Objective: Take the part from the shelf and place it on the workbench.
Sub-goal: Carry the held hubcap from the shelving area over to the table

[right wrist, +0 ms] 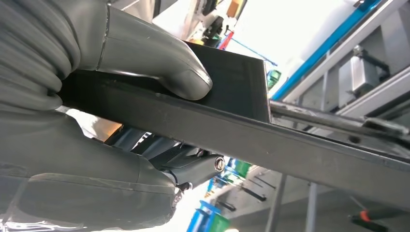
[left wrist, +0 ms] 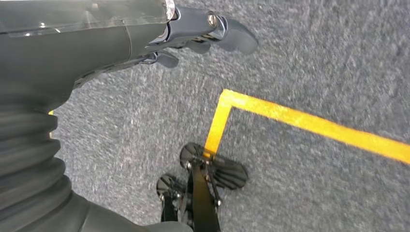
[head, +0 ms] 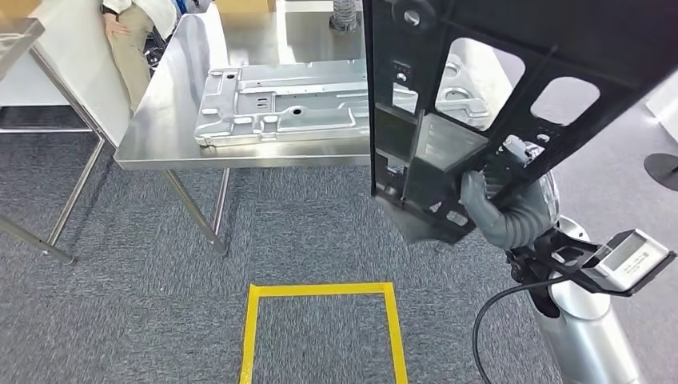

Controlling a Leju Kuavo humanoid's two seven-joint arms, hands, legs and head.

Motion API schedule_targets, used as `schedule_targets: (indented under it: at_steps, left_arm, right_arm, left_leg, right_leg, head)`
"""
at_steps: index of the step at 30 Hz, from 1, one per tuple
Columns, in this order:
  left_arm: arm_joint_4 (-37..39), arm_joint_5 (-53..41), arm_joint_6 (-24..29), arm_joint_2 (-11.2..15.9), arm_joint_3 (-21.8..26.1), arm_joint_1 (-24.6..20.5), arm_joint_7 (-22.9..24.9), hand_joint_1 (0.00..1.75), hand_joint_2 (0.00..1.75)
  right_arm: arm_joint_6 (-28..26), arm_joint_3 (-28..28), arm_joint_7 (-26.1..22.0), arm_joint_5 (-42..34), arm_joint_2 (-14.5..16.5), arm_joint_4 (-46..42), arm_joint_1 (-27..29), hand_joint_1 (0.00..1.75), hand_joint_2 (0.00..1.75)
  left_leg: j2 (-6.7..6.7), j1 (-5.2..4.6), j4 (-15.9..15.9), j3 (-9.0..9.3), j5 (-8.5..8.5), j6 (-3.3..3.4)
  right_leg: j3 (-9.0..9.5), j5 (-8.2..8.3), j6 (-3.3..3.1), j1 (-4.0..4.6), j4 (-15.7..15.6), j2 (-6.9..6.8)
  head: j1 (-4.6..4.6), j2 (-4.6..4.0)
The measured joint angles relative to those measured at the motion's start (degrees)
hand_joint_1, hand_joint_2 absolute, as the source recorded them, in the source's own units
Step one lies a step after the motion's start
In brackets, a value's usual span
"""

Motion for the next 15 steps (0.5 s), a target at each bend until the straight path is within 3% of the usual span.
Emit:
schedule_targets:
  at_steps: [2,3,6,7,8,9,11,12,13,15]
  left_arm:
    - [0.01,0.00,0.00,0.01,0.01,0.00,-0.09,0.00,1.75]
    - [0.01,-0.01,0.00,0.01,0.01,-0.08,-0.14,0.00,1.75]
    - [0.01,-0.02,-0.03,-0.01,0.01,-0.22,-0.22,0.00,1.75]
    - [0.01,-0.02,-0.04,-0.01,0.01,-0.19,-0.23,0.00,1.75]
    - [0.01,-0.02,-0.03,-0.01,0.01,-0.15,-0.24,0.00,1.75]
    - [0.01,-0.03,-0.02,-0.02,0.01,-0.13,-0.24,0.00,1.75]
    - [0.01,-0.03,0.05,-0.04,0.02,-0.14,-0.17,0.00,1.75]
    - [0.01,0.01,0.14,-0.07,0.03,-0.17,-0.08,0.00,1.75]
    - [0.01,0.07,0.33,-0.09,0.05,-0.20,0.08,0.00,1.75]
    - [0.01,0.22,0.83,-0.12,0.09,-0.19,0.38,0.00,1.75]
  right_arm:
    - [0.01,-0.01,-0.02,-0.01,-0.04,-0.03,0.05,1.75,1.75]
    - [0.01,-0.01,-0.03,-0.02,-0.06,-0.03,-0.02,1.75,1.75]
    - [0.00,0.01,-0.11,0.00,-0.07,-0.04,0.22,1.75,1.75]
    - [0.01,0.01,-0.13,0.04,-0.07,-0.03,0.42,1.75,1.75]
    - [0.00,0.01,-0.19,0.09,-0.07,-0.03,0.59,1.75,1.75]
    - [0.00,0.01,-0.28,0.18,-0.07,-0.03,0.70,1.75,1.75]
    - [-0.01,0.01,-0.67,0.52,-0.07,-0.04,0.89,1.75,1.75]
    - [-0.02,0.02,-0.90,0.75,-0.07,-0.05,1.04,1.75,1.75]
    - [-0.03,0.04,-1.08,1.04,-0.06,-0.09,1.24,1.75,1.75]
    - [-0.06,0.07,-1.35,1.49,-0.05,-0.15,1.66,1.75,1.75]
  left_leg:
    - [-0.03,0.25,-0.60,1.09,0.31,0.56]
    - [-0.06,0.36,-0.81,1.66,0.19,0.76]
    - [-0.08,0.43,-0.97,2.76,-0.77,1.14]
    - [-0.10,0.43,-0.97,3.22,-1.21,1.14]
    - [-0.14,0.43,-0.96,3.81,-1.70,1.09]
    - [-0.17,0.44,-0.96,4.53,-2.24,1.00]
    - [-0.22,0.44,-0.94,6.02,-3.45,0.66]
    - [-0.25,0.41,-0.94,6.50,-3.97,0.39]
    - [-0.27,0.40,-1.01,6.74,-4.43,0.02]
    - [-0.26,0.34,-0.85,7.10,-4.73,-0.75]
  right_leg:
    - [-0.25,-0.27,0.62,-0.07,1.81,-0.06]
    - [-1.36,-0.89,0.85,-0.15,4.03,-0.09]
    - [-8.18,-4.79,1.61,-0.48,14.39,-0.12]
    - [-10.06,-5.69,1.85,-0.59,16.38,-0.13]
    - [-11.07,-5.46,1.99,-0.69,16.43,-0.14]
    - [-11.03,-3.92,2.01,-0.75,14.34,-0.15]
    - [-9.19,2.04,1.59,-0.72,6.59,-0.24]
    - [-8.40,4.15,1.21,-0.53,3.41,-0.31]
    - [-7.97,5.62,0.76,-0.31,1.51,-0.36]
    - [-7.73,5.62,-0.10,-0.03,0.71,-0.33]
  head:
    - [0.15,0.00]
    - [0.24,-0.01]
    - [0.40,-0.01]
    - [0.40,-0.01]
    - [0.42,-0.01]
    - [0.42,-0.01]
    - [0.43,-0.01]
    - [0.38,-0.01]
    - [0.33,-0.02]
    - [0.21,-0.02]
